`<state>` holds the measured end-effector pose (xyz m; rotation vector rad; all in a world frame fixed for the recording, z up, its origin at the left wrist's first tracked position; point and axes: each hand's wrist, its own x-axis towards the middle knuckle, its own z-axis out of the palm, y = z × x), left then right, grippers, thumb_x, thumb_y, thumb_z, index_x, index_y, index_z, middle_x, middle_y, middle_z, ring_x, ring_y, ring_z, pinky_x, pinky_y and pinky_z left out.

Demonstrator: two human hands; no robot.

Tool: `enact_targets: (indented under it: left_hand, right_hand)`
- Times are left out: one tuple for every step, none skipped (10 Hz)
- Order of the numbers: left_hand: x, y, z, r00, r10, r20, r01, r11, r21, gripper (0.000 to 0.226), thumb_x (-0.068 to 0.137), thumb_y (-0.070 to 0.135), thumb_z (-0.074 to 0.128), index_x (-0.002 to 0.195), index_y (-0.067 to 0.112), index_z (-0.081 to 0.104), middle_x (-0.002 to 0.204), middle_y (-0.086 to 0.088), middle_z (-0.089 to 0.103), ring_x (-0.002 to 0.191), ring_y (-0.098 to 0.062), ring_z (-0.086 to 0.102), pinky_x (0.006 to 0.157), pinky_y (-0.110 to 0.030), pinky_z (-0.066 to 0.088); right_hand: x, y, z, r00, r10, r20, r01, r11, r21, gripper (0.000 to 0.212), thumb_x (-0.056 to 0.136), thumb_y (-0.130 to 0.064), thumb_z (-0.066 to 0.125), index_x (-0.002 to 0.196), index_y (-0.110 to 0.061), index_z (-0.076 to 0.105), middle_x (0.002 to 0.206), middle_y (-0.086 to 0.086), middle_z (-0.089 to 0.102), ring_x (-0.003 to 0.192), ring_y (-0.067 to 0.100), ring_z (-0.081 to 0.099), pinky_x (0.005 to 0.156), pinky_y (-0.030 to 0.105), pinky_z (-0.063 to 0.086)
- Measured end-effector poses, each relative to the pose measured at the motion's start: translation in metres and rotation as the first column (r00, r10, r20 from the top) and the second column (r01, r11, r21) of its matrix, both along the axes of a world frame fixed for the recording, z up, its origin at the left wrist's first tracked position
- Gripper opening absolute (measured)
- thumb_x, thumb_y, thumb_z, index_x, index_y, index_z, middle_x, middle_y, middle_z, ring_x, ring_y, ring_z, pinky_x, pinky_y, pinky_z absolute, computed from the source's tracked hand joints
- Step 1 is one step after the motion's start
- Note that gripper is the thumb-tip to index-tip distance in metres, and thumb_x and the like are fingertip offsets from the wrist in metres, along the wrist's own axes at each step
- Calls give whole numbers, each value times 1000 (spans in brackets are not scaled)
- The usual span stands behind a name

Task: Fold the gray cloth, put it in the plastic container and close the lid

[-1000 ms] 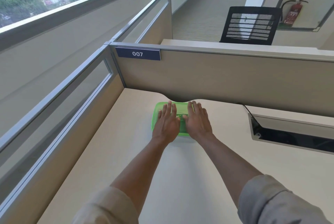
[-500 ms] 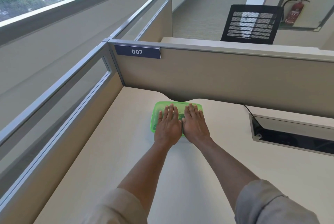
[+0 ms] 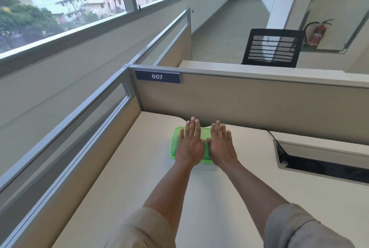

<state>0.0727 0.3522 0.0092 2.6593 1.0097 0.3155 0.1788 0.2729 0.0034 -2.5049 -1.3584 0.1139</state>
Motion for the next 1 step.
enact_targets:
  left_hand:
    - [3,-6,31,997,5,77,-12,995,98,70,100,23,36,157,8,-2,166,-9,-6,153,-25,-6,123,-43,1]
  right_hand:
    - [5,-7,29,993,-28,114,13,992,125,61,102,-28,34,154,-3,14,163,18,4,151,34,4,121,46,5]
